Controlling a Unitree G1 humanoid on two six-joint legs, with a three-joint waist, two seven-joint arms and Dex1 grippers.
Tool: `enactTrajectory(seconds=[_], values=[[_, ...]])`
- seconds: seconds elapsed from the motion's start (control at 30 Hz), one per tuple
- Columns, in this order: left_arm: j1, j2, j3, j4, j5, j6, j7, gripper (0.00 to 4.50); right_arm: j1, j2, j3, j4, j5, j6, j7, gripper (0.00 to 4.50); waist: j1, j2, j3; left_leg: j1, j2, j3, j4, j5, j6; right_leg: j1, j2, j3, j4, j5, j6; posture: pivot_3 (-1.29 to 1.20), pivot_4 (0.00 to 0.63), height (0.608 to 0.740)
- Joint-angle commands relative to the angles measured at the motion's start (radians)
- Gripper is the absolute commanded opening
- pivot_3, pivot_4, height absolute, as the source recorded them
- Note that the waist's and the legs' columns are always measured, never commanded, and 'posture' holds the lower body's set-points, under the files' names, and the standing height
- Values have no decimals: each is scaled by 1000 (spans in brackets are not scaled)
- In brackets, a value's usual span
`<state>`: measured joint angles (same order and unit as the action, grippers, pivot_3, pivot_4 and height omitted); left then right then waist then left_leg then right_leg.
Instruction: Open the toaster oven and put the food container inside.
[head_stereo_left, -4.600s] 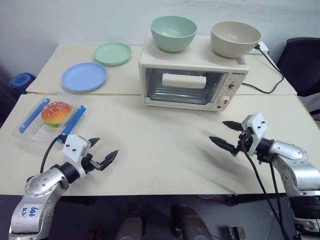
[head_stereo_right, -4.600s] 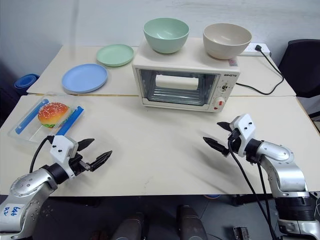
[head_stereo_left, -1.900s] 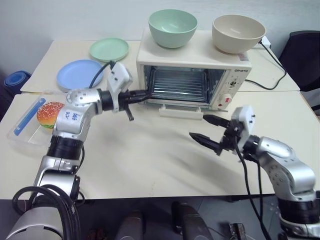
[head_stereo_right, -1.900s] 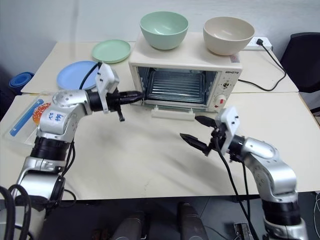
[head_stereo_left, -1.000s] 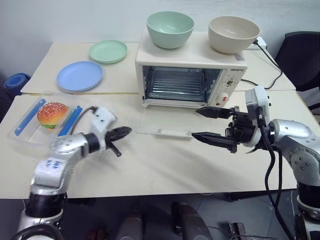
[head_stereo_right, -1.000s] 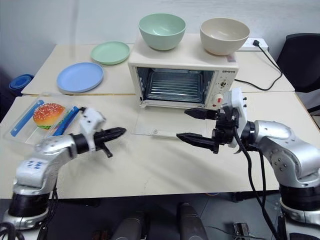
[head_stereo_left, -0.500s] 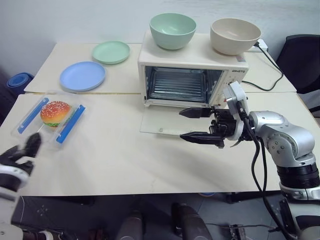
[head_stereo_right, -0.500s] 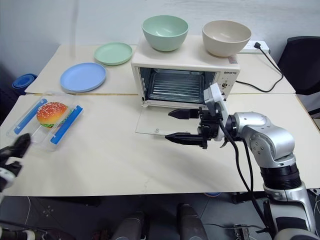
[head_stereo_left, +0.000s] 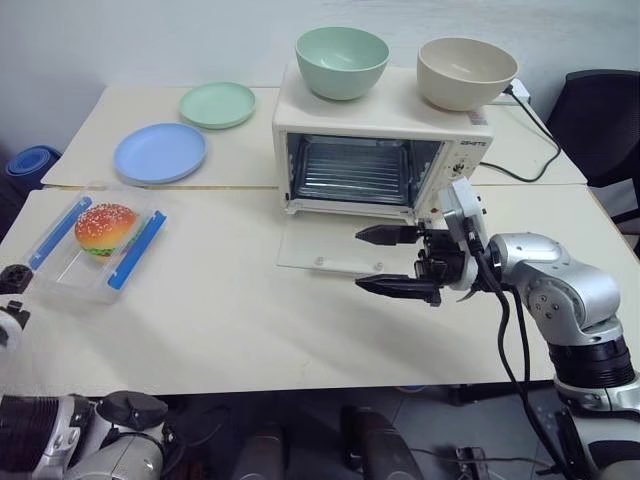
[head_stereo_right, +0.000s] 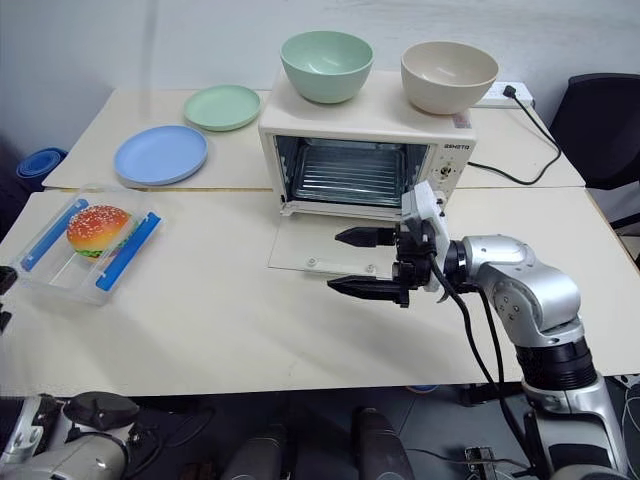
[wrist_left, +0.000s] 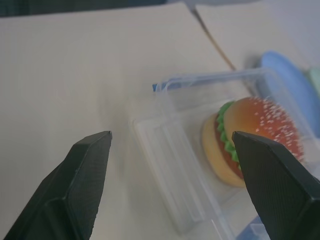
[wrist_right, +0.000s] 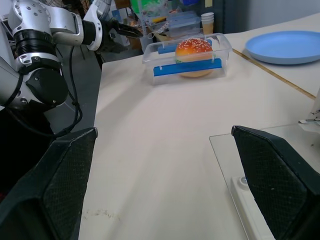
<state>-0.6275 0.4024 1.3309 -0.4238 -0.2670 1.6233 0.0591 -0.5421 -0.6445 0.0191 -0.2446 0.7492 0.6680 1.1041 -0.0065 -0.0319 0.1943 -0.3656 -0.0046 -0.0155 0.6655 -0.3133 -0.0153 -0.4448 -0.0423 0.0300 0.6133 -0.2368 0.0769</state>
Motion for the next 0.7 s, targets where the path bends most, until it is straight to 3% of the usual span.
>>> enactTrajectory(seconds=[0.03, 0.27, 0.3, 0.37, 0.7], values=[[-27, 31, -64, 65, 45, -9, 20, 4084, 27, -6, -49, -74, 33, 7, -30, 4500, 1, 0, 0, 0, 0, 0, 0, 0, 0, 0, 0, 0, 0, 0, 0, 0, 150, 740], [-141, 19, -110, 256, 143, -49, 93, 4084, 79, 2, -73, -141, 64, 27, -93, 4500, 0, 0, 0, 0, 0, -1, 0, 0, 0, 0, -1, 0, 0, 0, 0, 0, 150, 740], [-153, 20, -117, 281, 150, -58, 99, 3909, 85, 1, -75, -149, 67, 28, -100, 4500, 0, 0, 0, 0, 0, -1, 0, 0, 0, 0, -1, 0, 0, 0, 0, 0, 150, 740], [-178, 20, -110, 312, 166, -68, 112, 3556, 93, -1, -79, -159, 69, 28, -113, 4500, 0, 0, 0, -1, 0, -1, 0, 0, 0, 0, -1, 0, -1, 0, 0, 0, 150, 740], [-213, 95, -125, 437, 198, -122, 138, 550, 126, -42, -128, -181, 80, 25, -131, 4500, 2, -1, 0, 0, 0, -1, -1, 0, -1, -1, -1, 0, 0, 0, 0, 0, 150, 740]])
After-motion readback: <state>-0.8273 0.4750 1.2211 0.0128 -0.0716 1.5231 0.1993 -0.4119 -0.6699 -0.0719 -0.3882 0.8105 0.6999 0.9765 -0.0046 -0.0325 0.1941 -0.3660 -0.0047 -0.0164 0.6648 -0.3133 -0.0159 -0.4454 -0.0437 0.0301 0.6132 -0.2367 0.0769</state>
